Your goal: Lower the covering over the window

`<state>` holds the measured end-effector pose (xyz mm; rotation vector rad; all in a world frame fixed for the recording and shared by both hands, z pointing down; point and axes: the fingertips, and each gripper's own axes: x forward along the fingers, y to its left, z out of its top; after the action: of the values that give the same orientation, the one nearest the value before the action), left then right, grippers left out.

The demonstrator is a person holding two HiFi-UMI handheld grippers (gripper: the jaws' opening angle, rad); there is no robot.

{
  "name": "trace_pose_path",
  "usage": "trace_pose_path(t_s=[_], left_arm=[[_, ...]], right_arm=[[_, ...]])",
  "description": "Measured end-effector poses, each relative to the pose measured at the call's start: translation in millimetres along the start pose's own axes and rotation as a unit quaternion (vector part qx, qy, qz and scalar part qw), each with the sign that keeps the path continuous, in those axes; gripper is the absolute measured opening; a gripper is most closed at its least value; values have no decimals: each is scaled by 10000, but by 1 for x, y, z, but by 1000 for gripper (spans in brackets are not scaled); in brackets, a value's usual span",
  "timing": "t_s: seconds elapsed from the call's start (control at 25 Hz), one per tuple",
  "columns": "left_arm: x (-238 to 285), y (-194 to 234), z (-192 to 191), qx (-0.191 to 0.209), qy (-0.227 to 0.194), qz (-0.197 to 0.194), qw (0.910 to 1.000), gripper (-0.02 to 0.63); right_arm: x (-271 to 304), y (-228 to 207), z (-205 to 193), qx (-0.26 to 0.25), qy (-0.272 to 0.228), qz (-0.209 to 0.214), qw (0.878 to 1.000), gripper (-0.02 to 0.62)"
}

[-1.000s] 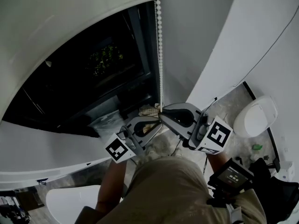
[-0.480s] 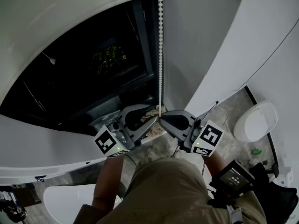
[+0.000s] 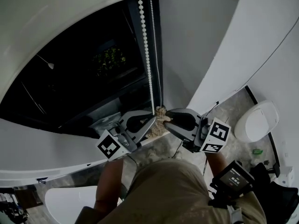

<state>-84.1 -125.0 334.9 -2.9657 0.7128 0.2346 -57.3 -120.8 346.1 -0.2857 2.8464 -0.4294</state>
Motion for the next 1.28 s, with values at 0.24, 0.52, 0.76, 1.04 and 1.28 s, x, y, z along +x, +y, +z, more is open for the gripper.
trace_pose_path(t_s=[0.24, 0.52, 0.76, 1.04, 1.28], left_arm=[[3, -30, -35, -416, 189, -260, 9986, 17], [-3, -32, -28, -733, 94, -454, 9962, 18], [-17, -6, 27, -571, -756, -358, 9949, 141], [-2, -15, 35, -756, -759, -492, 9930, 23], [6, -20, -9, -370, -171, -198, 9990, 21]], right_arm=[[16, 13, 25, -857, 35, -206, 9961, 101], [24, 18, 22, -906, 185, -335, 9951, 9], [28, 13, -31, -708, 809, -267, 9938, 8], [27, 25, -35, -806, 996, 94, 9917, 9], [5, 18, 8, -619, 671, 335, 9953, 124]])
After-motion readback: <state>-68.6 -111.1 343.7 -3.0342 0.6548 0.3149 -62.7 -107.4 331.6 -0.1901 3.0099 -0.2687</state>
